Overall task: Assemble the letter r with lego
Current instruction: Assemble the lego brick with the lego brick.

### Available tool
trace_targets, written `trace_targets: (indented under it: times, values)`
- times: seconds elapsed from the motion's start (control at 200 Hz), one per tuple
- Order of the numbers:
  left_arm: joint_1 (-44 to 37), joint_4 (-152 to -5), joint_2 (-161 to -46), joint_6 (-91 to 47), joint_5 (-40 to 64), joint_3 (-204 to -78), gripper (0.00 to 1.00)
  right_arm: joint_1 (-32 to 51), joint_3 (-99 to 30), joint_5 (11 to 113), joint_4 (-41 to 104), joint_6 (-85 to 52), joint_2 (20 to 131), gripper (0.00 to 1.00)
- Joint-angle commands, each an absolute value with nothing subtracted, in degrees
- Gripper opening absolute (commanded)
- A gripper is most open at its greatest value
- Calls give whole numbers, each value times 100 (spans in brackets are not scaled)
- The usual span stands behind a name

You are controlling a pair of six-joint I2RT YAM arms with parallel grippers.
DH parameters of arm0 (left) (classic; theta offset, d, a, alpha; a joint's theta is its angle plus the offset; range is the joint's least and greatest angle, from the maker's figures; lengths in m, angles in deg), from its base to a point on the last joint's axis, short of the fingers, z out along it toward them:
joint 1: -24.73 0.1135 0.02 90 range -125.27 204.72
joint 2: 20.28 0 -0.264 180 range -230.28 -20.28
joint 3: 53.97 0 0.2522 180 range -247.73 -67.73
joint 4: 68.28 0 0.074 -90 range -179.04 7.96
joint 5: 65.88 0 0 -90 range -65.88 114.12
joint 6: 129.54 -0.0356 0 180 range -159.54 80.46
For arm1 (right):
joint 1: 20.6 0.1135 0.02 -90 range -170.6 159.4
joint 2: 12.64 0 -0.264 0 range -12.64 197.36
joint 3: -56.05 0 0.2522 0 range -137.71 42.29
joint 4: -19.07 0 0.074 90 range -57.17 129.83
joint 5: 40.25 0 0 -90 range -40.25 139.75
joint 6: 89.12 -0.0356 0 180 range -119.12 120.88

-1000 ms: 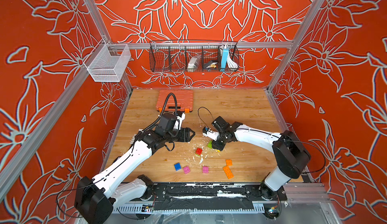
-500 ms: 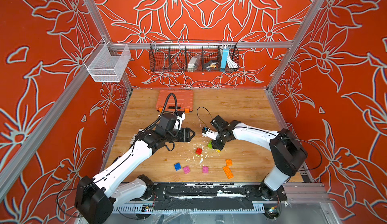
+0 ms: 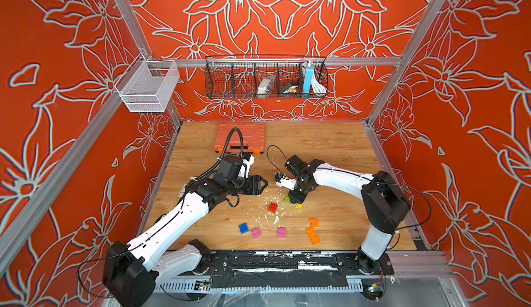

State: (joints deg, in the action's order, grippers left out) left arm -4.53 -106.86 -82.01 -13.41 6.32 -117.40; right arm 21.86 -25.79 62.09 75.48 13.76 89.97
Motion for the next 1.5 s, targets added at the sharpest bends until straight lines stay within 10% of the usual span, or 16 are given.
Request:
trace_targets:
  times: [0.0,0.34,0.691,1.496]
  values:
    - [-482,-10762,-8092,-1437,626,-11669,69,2232,-2515,6338,8073,1347,9336,0]
    - [-482,-10761,-8041,-1430,654,-11642,72,2237,-2557,6492,7854,1163,8821,45]
    - [-503,-10692,-8013,-1379,652,-11570,72,2231,-2794,6470,7944,1069,8508,56]
    - [-631,-12045,-7744,-1347,1183,-11598,74,2231,-3281,5914,8008,971,8988,27]
